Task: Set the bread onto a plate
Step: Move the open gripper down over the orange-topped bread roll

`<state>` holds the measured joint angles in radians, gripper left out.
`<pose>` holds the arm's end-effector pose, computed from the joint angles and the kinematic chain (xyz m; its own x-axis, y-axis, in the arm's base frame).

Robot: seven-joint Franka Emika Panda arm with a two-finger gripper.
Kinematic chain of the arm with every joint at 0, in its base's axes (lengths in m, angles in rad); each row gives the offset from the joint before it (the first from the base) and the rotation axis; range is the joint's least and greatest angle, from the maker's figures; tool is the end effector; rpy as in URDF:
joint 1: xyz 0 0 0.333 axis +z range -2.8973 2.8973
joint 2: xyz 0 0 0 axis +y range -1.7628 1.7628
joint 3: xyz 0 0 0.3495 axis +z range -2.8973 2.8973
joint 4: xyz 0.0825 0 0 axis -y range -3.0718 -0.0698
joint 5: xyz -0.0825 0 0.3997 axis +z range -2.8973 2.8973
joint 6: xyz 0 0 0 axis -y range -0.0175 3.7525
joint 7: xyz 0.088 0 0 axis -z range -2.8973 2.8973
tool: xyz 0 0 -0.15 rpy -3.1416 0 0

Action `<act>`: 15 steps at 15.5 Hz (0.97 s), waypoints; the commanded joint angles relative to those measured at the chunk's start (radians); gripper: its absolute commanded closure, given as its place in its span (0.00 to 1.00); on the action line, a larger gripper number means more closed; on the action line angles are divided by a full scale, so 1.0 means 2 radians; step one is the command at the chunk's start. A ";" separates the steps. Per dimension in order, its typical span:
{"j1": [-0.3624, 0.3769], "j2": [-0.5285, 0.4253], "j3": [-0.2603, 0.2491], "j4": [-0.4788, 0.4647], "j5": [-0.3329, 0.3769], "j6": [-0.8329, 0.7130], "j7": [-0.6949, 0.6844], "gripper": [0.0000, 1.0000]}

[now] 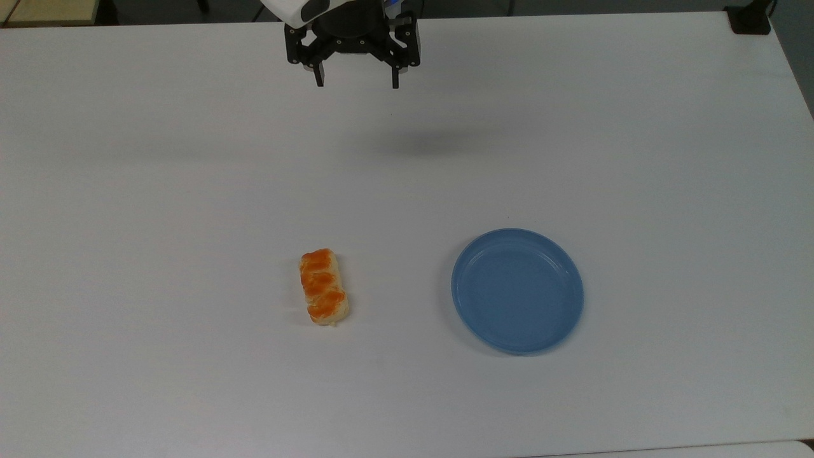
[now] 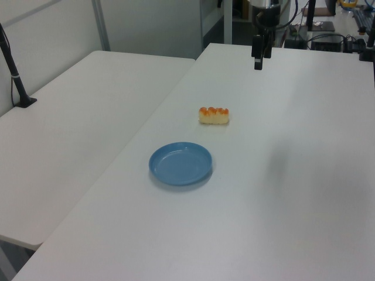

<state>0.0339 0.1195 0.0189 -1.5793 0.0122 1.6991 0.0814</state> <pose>0.6177 0.0337 0.5510 0.9995 -0.0303 -0.0009 -0.0303 -0.9994 -0.0143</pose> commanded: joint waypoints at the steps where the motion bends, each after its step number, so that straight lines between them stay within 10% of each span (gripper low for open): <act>1: -0.004 -0.015 -0.031 -0.008 0.016 0.011 -0.009 0.00; 15: -0.005 -0.005 -0.030 -0.007 0.012 0.024 -0.025 0.00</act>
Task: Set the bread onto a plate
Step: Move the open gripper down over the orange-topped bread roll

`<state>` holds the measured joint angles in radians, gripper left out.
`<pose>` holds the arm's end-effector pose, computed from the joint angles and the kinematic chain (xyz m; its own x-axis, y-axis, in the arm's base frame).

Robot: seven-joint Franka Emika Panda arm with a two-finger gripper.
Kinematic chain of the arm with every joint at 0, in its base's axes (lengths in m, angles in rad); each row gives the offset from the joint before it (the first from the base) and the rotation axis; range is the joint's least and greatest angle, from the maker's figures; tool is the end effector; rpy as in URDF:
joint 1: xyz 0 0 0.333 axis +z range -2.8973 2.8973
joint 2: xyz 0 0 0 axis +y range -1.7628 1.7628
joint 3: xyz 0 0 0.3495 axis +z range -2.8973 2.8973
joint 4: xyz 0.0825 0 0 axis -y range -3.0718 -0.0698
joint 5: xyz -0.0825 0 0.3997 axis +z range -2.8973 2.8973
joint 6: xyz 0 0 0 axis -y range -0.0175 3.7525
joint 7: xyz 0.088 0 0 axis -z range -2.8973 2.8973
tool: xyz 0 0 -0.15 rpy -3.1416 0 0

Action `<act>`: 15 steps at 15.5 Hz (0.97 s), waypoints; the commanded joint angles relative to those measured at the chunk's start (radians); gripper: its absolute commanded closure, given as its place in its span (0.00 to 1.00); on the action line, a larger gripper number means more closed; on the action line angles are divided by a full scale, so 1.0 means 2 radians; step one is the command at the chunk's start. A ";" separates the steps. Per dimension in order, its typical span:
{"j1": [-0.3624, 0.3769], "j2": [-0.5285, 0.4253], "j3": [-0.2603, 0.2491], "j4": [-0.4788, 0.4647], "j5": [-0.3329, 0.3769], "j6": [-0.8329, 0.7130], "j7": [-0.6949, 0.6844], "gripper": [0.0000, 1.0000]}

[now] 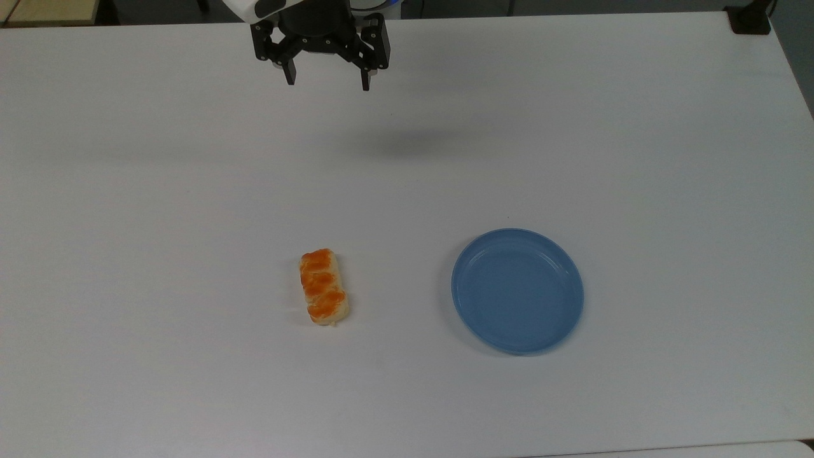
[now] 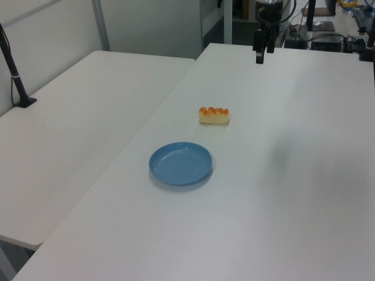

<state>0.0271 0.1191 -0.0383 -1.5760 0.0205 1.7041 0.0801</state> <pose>0.6196 -0.0030 0.5534 0.9956 -0.0936 0.0078 -0.0934 -0.9955 -0.0165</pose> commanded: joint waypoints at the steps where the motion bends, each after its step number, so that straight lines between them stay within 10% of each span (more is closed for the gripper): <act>1: -0.001 -0.004 -0.002 -0.010 0.010 0.029 -0.034 0.00; 15: 0.020 0.091 -0.001 -0.007 0.003 0.172 -0.041 0.00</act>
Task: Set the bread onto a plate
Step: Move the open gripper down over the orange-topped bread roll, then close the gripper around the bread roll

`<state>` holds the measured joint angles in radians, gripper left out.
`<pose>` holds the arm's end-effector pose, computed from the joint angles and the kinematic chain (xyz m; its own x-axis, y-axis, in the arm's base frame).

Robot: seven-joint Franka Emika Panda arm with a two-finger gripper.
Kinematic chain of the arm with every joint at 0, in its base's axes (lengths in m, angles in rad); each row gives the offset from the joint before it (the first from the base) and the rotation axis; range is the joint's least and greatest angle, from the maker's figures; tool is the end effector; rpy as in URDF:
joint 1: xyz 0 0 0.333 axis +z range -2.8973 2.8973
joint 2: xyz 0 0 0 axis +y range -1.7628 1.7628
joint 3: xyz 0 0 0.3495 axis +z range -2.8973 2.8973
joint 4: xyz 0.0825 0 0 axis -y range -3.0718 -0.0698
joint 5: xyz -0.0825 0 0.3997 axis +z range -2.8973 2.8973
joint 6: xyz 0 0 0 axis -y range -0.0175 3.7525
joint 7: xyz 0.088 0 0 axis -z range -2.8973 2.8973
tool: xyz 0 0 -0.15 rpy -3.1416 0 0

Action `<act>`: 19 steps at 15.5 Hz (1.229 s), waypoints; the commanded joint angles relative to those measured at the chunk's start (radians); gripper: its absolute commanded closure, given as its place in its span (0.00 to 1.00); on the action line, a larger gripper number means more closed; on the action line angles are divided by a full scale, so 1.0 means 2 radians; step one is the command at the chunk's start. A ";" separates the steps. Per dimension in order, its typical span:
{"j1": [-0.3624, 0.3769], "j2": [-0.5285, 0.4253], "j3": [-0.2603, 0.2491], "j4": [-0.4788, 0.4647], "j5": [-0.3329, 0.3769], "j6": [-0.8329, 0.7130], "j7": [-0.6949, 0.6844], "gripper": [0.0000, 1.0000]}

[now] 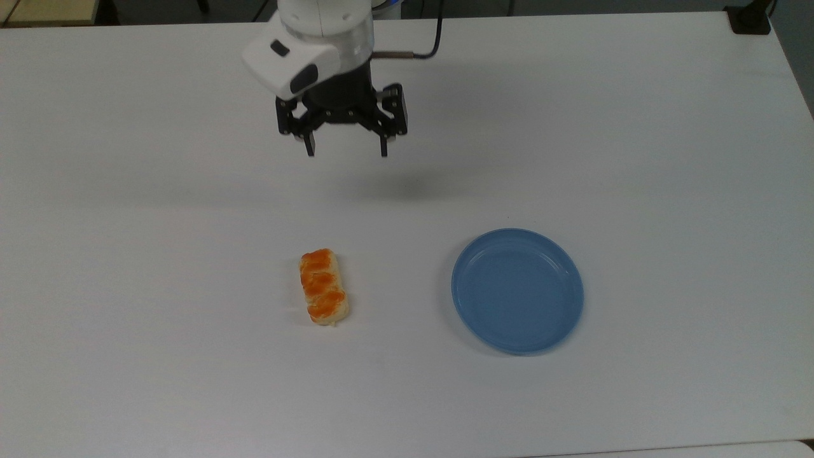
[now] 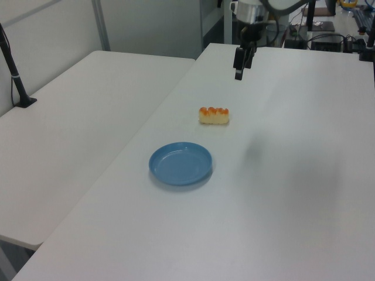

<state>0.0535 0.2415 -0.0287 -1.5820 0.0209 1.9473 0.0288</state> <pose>0.6769 0.0207 0.4947 0.9923 -0.0102 0.1231 -0.0082 -0.9998 -0.0169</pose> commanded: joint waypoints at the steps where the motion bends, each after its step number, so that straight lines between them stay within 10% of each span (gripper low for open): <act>1: 0.008 0.046 -0.006 -0.004 0.003 0.072 -0.025 0.00; 16: 0.009 0.191 -0.047 0.021 -0.030 0.244 -0.070 0.00; 19: 0.017 0.202 -0.047 0.025 -0.029 0.251 -0.062 0.19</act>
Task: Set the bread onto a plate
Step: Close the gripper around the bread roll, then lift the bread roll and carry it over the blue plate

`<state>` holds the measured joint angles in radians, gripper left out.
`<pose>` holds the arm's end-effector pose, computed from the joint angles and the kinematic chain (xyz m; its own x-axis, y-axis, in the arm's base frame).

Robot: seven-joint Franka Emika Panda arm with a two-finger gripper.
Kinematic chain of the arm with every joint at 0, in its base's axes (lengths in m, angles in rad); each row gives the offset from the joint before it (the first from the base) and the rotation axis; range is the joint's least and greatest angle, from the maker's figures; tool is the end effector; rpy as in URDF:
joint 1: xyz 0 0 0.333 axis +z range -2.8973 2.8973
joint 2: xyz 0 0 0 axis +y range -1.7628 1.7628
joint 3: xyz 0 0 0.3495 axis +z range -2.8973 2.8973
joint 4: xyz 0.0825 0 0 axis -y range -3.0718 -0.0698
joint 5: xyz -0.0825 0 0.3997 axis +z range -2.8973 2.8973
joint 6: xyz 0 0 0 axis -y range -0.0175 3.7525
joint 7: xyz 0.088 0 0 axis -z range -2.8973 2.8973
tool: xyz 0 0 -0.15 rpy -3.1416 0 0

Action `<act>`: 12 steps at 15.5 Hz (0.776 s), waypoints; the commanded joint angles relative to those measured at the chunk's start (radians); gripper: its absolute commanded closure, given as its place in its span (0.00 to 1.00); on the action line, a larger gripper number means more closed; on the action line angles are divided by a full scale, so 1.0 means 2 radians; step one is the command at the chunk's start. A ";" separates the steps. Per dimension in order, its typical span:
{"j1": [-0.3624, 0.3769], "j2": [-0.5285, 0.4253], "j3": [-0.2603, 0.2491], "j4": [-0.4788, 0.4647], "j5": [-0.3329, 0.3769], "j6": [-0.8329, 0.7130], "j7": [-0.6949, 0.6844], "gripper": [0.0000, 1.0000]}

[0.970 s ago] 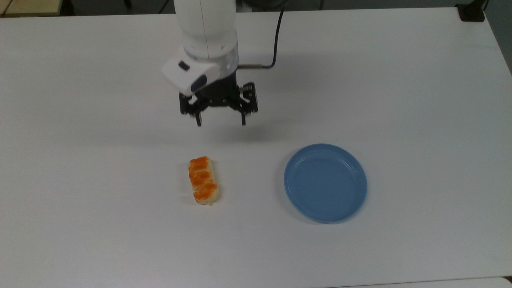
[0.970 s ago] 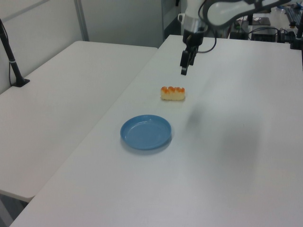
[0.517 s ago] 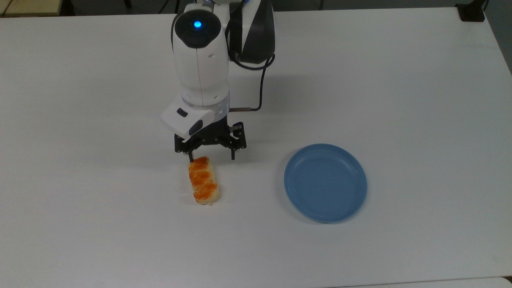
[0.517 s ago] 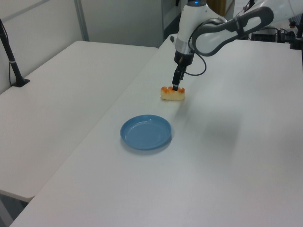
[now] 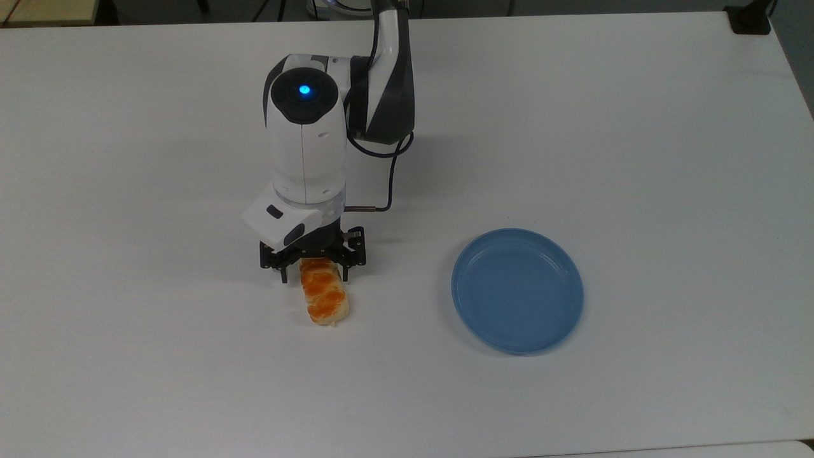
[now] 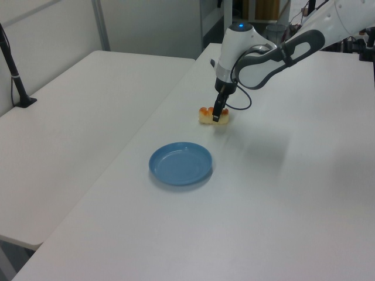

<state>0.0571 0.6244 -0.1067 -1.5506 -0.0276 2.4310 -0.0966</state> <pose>0.7699 -0.0264 0.2885 0.9641 0.1042 0.2444 0.0795 -0.9909 0.1090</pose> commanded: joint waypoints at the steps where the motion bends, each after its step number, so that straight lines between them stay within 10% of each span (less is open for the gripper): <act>1: 0.018 0.011 -0.008 0.009 -0.004 0.009 0.006 0.29; 12: 0.089 -0.028 -0.005 0.031 0.002 0.003 0.100 0.42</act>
<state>0.1393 0.6165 -0.1032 -1.4712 -0.0267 2.4356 0.0110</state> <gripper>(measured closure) 0.423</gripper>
